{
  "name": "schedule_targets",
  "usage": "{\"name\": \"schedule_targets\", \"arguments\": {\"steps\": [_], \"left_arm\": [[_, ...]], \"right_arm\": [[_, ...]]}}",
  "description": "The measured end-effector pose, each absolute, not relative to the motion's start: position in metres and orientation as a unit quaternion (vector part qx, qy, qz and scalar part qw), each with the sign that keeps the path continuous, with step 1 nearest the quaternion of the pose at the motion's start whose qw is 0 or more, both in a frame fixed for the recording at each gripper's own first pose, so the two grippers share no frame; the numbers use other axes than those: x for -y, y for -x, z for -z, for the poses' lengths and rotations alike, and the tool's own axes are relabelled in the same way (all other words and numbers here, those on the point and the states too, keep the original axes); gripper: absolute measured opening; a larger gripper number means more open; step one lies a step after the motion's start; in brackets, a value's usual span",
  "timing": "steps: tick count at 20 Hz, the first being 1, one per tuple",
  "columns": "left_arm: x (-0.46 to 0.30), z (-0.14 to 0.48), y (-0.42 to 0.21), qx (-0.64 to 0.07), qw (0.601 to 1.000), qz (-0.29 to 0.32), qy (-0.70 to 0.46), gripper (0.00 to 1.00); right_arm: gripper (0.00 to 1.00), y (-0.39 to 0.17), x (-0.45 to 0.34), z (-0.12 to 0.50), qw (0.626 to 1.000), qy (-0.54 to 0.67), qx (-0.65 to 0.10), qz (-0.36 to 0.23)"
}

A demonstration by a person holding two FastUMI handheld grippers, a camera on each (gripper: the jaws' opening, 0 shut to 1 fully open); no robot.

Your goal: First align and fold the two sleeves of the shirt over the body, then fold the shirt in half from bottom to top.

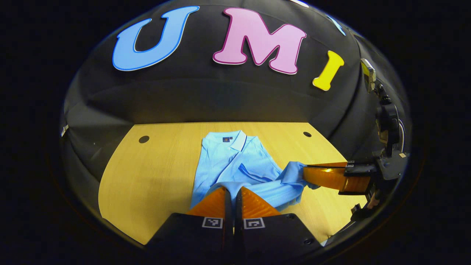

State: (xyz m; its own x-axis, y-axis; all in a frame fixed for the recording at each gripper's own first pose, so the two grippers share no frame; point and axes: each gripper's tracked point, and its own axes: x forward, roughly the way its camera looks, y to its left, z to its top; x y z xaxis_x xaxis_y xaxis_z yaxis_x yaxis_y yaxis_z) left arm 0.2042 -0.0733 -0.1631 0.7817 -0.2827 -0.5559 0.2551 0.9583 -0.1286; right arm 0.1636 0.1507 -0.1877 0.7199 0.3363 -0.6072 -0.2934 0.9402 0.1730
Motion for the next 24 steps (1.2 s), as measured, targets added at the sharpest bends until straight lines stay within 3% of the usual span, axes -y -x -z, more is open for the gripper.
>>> {"name": "schedule_targets", "arguments": {"steps": [11,12,13,14,24], "left_arm": [[0.070,0.148,-0.363,-0.280,0.952,0.119,0.006,0.06],[0.073,0.151,-0.376,-0.277,0.953,0.119,-0.006,0.11],[0.075,0.153,-0.389,-0.276,0.953,0.121,-0.012,0.06],[0.077,0.154,-0.402,-0.274,0.954,0.122,-0.014,0.06],[0.060,0.219,-0.515,-0.244,0.962,0.105,-0.062,0.06]], "right_arm": [[0.05,-0.302,-0.166,0.188,0.935,-0.028,-0.303,-0.181],[0.05,-0.315,-0.166,0.190,0.935,-0.032,-0.304,-0.179],[0.00,-0.328,-0.165,0.193,0.936,-0.036,-0.303,-0.176],[0.05,-0.342,-0.163,0.194,0.938,-0.036,-0.299,-0.172],[0.05,-0.441,-0.156,0.250,0.948,-0.018,-0.286,-0.139]]}}
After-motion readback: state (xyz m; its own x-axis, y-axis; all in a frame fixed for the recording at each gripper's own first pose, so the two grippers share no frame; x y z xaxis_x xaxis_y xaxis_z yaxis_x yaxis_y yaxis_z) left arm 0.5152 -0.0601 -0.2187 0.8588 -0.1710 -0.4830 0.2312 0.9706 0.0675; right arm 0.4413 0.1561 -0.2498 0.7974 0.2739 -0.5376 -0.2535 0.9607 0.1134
